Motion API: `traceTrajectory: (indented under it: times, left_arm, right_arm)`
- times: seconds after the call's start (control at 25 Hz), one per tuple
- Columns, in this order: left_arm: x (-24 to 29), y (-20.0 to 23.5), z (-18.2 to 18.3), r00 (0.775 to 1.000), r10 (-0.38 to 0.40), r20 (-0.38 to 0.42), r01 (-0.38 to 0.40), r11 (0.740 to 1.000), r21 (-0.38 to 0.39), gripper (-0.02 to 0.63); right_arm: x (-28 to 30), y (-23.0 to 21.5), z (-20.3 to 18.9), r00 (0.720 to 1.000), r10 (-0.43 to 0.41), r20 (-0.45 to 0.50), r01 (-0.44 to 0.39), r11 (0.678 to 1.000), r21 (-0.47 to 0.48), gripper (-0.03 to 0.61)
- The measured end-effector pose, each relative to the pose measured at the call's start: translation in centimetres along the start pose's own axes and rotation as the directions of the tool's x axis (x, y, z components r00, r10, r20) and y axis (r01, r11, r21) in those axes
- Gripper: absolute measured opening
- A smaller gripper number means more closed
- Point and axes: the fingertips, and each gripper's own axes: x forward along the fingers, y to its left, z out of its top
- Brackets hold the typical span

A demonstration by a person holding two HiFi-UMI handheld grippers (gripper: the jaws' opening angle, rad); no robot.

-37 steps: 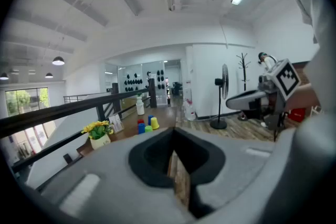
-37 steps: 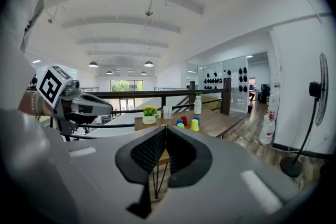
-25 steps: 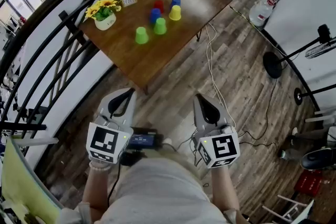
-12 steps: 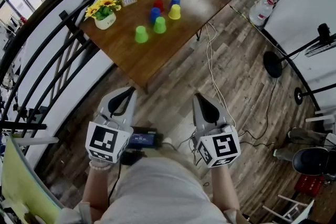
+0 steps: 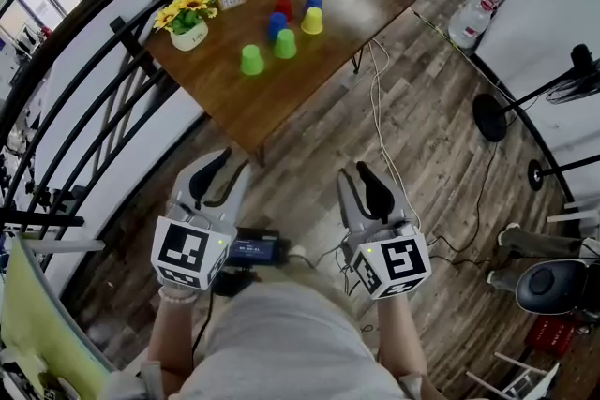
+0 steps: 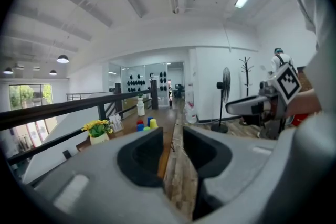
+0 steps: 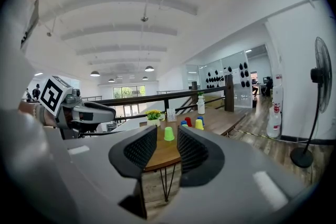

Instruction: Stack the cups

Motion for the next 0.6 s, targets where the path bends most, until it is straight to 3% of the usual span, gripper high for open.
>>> traceTrajectory:
  times: [0.6]
  left_arm:
    - [0.1, -3.5, -0.5, 0.998, 0.063, -0.008, -0.063, 0.998, 0.007, 0.107]
  right_arm:
    - [-2.4, -2.1, -2.1, 0.998, 0.057, -0.003, -0.057, 0.998, 0.005, 0.115]
